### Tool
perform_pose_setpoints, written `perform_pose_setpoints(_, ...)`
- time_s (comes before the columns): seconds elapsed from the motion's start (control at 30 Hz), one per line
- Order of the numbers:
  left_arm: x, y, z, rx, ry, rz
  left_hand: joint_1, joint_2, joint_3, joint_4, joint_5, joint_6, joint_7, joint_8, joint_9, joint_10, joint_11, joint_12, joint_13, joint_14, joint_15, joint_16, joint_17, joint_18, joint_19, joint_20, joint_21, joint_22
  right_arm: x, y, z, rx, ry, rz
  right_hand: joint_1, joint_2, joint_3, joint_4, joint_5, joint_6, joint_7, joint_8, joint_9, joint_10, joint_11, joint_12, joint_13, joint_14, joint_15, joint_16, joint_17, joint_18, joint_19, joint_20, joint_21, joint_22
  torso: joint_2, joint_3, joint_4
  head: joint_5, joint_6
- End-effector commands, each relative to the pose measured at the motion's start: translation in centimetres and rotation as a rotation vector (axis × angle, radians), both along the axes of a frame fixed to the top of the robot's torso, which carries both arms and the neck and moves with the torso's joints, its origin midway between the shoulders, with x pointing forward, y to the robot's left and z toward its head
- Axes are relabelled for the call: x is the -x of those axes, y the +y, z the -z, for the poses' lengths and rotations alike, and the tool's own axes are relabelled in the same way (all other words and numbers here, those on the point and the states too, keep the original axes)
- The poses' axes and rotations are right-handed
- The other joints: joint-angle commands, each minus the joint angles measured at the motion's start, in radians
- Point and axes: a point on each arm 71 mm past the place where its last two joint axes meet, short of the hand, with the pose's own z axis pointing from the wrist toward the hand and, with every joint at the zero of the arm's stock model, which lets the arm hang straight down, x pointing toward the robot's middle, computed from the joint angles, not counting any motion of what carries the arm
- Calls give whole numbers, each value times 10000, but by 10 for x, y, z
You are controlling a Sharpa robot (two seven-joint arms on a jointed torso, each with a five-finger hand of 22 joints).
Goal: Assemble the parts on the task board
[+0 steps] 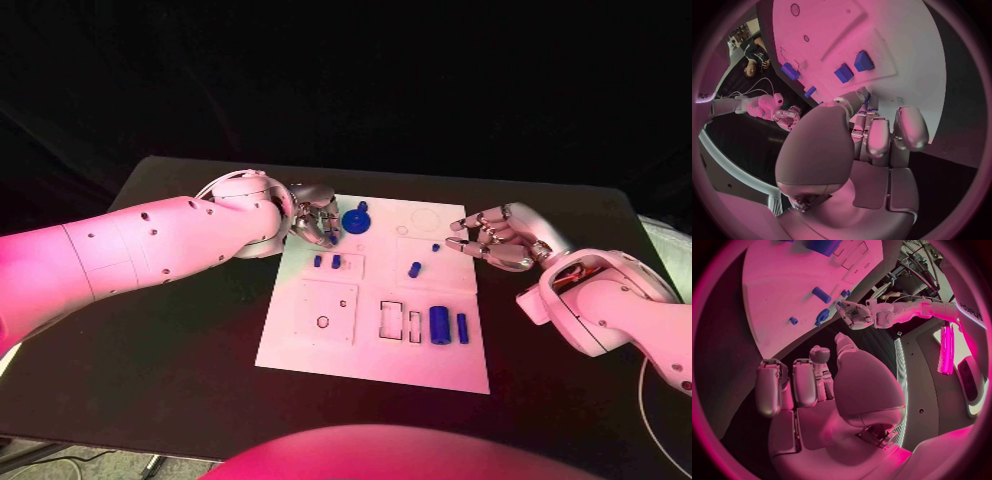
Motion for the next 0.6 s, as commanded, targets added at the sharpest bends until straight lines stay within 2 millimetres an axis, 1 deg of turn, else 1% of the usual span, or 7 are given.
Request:
perform_pose_setpoints(0.03,1,-1,3,-174,249,110,-263,-131,-70,-27,-52,-609,30,-72,-194,-299,69,-176,-78,138,98,-54,-111,-109,-30,120,-149,-75,1,1,0,29,-9,-139,60,79,-58,-2,35,94,-4,10,7,-50,7,32,-7,368,-77,-26,4,196,-55,17,-38,-6,0,6,-2,-11,-2)
perform_pose_setpoints(0.17,1,0,3,-160,251,83,-354,-205,-135,-38,-57,-780,86,-50,-282,-499,130,-202,-123,119,130,-78,-191,-84,-69,164,-280,-147,1,1,0,29,-10,-136,60,79,-58,-2,35,94,-4,10,7,-50,7,32,-7,368,-77,-26,4,196,-55,17,-38,-6,0,3,-2,-15,-10)
perform_pose_setpoints(0.47,0,2,3,-140,193,-16,-367,-207,-170,-73,-52,-946,132,-57,-362,-618,167,-187,-139,109,161,-79,-240,-67,-89,201,-365,-191,0,1,0,41,-4,-112,64,81,-63,1,41,94,-4,10,7,-53,7,29,-10,368,-77,-31,0,196,-56,16,-40,-8,0,4,-5,-27,-9)
perform_pose_setpoints(0.6,0,4,2,-147,176,-69,-355,-202,-171,-90,-49,-985,139,-54,-379,-653,175,-189,-143,104,168,-87,-268,-57,-100,209,-412,-218,0,-1,1,75,36,-49,110,107,-104,21,89,91,-1,7,6,-184,8,-216,-212,316,-77,-241,-239,235,-159,15,-137,-172,0,0,-4,-36,-4)
